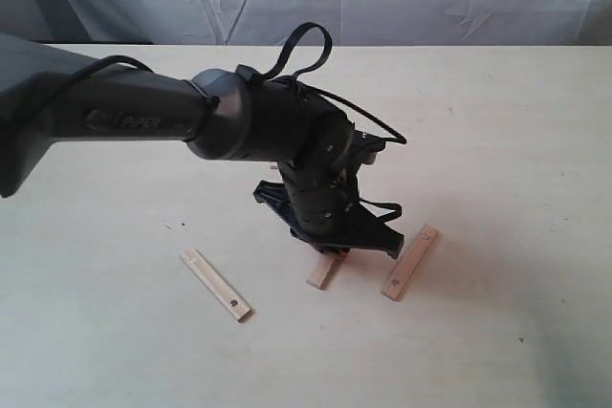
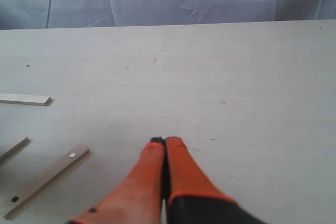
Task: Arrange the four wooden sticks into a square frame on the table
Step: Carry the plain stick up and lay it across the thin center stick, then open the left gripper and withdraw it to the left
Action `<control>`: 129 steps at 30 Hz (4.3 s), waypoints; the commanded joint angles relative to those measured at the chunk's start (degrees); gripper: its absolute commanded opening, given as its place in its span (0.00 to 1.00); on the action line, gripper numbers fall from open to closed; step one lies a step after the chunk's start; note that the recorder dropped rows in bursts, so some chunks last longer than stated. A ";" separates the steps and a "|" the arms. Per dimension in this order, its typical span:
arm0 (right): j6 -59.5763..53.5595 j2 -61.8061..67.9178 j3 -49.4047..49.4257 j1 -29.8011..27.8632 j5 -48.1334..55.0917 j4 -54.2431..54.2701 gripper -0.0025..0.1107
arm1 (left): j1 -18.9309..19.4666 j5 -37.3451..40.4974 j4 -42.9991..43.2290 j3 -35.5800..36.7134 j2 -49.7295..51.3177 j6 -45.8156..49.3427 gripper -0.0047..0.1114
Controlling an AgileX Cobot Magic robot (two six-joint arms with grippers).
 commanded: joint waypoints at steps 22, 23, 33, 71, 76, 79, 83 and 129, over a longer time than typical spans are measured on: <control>-0.14 -0.34 0.08 -0.31 -0.68 0.03 0.02 | 12.86 -4.27 6.91 3.17 -5.41 -9.27 0.04; -0.14 -0.34 0.08 -0.31 -0.68 0.03 0.02 | 12.86 -5.72 6.47 3.17 -4.57 -9.27 0.04; -0.14 -0.34 0.08 -0.31 -0.86 -0.08 0.02 | 12.86 -10.87 8.49 3.17 -2.90 -9.05 0.04; -0.14 -0.34 0.08 -0.31 -0.82 -0.03 0.02 | 12.74 2.26 16.73 6.12 -22.23 -6.41 0.04; -0.14 -0.34 0.08 -0.31 -0.82 -0.03 0.02 | 12.74 -1.71 16.62 13.89 -32.68 -5.89 0.04; -0.14 -0.34 0.08 -0.31 -0.82 -0.03 0.02 | 12.74 -4.95 16.62 20.22 -39.53 -5.89 0.04; -0.14 -0.34 0.08 -0.31 -0.82 -0.03 0.02 | 12.74 -8.29 16.85 27.43 -49.27 -5.89 0.04; -4.13 23.12 -33.65 -0.31 22.59 4.89 0.01 | 12.74 -6.07 17.62 39.22 -82.58 -5.89 0.04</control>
